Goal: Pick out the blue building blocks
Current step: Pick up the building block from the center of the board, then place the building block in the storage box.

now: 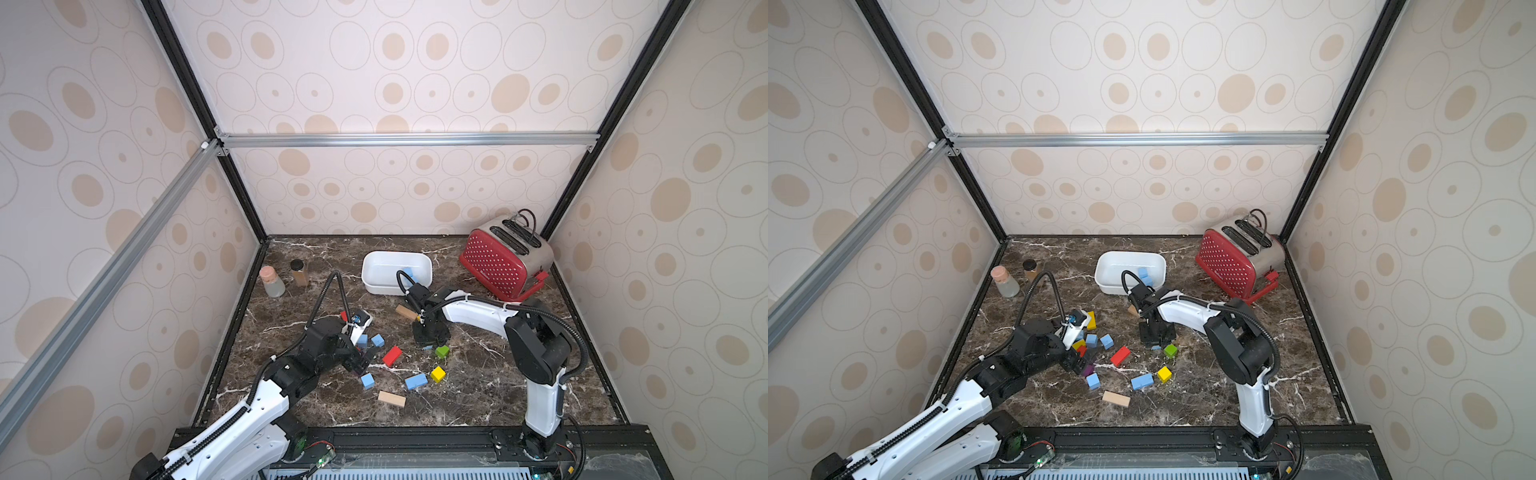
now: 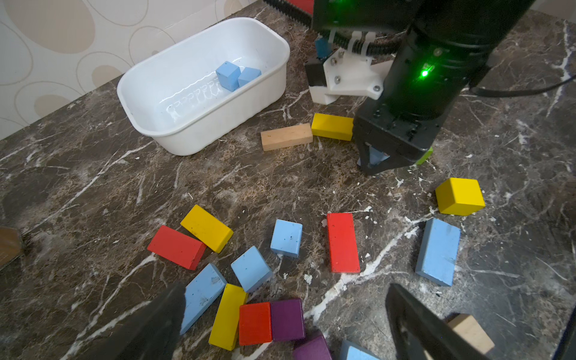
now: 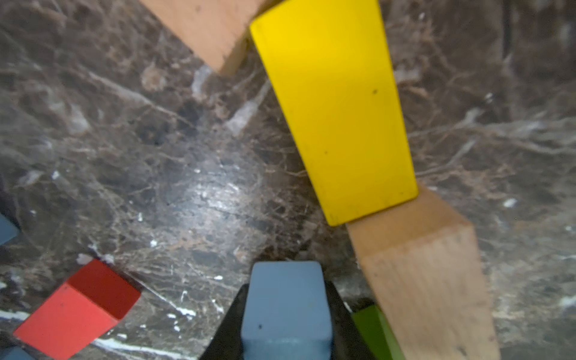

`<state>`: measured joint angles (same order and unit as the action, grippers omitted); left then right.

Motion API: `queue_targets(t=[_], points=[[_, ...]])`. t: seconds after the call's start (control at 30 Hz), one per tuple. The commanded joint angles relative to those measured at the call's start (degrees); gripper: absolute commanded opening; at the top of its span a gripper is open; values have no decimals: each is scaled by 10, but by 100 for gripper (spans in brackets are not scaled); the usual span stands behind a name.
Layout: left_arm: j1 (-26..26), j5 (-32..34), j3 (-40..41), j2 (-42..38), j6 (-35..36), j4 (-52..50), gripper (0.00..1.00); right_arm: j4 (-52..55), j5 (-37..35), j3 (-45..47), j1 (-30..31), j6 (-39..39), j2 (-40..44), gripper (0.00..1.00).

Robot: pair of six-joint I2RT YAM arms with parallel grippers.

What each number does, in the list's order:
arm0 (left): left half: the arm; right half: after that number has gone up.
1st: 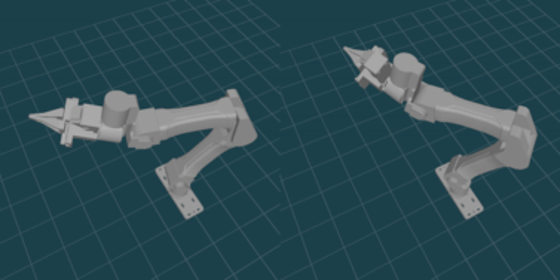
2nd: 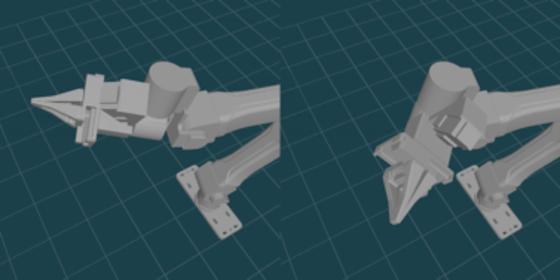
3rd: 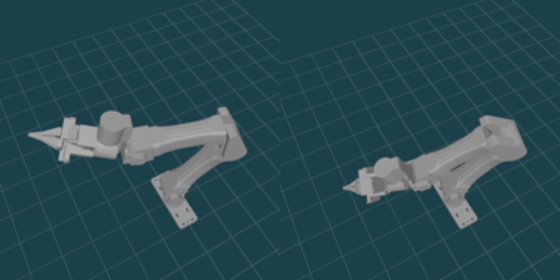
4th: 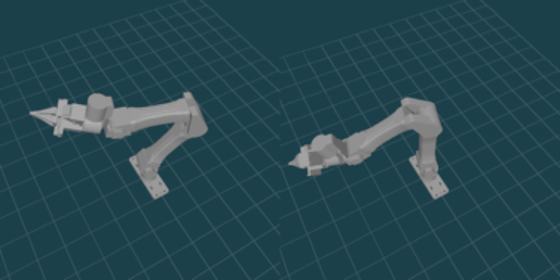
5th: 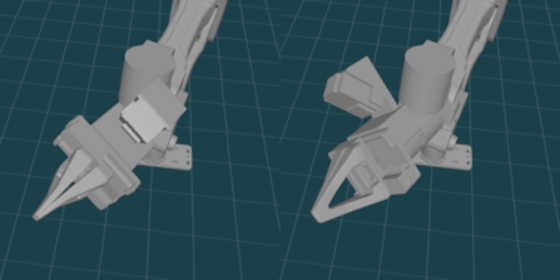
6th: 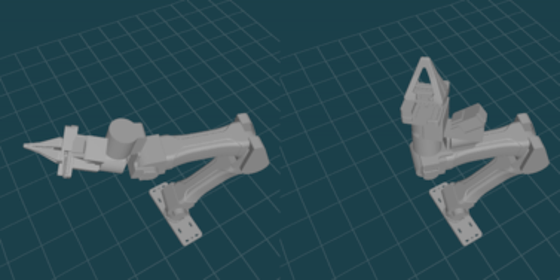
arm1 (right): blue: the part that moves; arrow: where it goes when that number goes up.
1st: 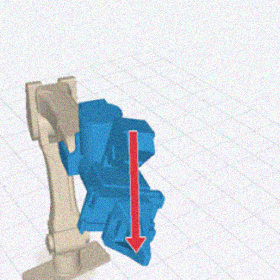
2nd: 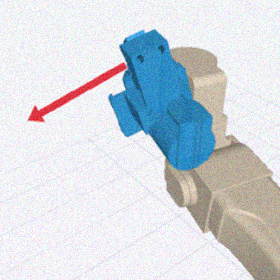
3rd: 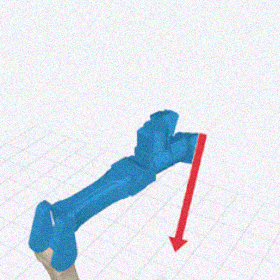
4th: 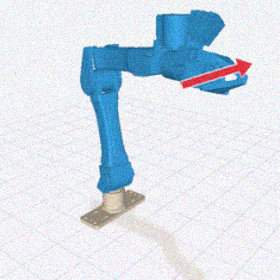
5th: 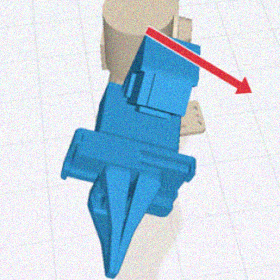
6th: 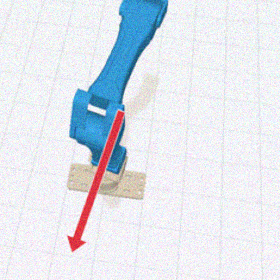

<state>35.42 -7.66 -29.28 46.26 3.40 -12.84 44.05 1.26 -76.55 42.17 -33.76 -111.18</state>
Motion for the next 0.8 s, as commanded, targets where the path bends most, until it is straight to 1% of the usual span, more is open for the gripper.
queue_targets(t=[0.0, 0.07, 0.1, 0.13, 0.3, 0.47, 0.53, 0.67, 0.77], points=[[5, 10, -26, -11, -6, -10, 99, -10, -3, 16, 8, 3, 37, 18], [5, 17, -28, -13, -10, -9, 99, -28, 7, 27, 9, 11, 52, 10], [5, 20, -31, -13, -12, -8, 99, -36, 8, 31, 10, 15, 60, 3], [5, 23, -33, -12, -13, -9, 99, -41, 10, 33, 10, 18, 66, 0], [5, 5, -57, -13, -20, -9, 99, -39, 11, 18, 10, 35, 93, 0], [4, 24, -77, -23, -14, -2, 99, -63, 13, 6, 10, 73, 127, 0], [3, 31, -87, -27, -7, -2, 99, -54, 3, -23, 10, 91, 127, 0], [-2, 47, -120, -20, 9, -21, 99, -34, 3, -97, 8, 130, 110, 0], [-9, 49, -140, -13, 19, -26, 99, -16, 8, -162, 6, 138, 87, 0]])
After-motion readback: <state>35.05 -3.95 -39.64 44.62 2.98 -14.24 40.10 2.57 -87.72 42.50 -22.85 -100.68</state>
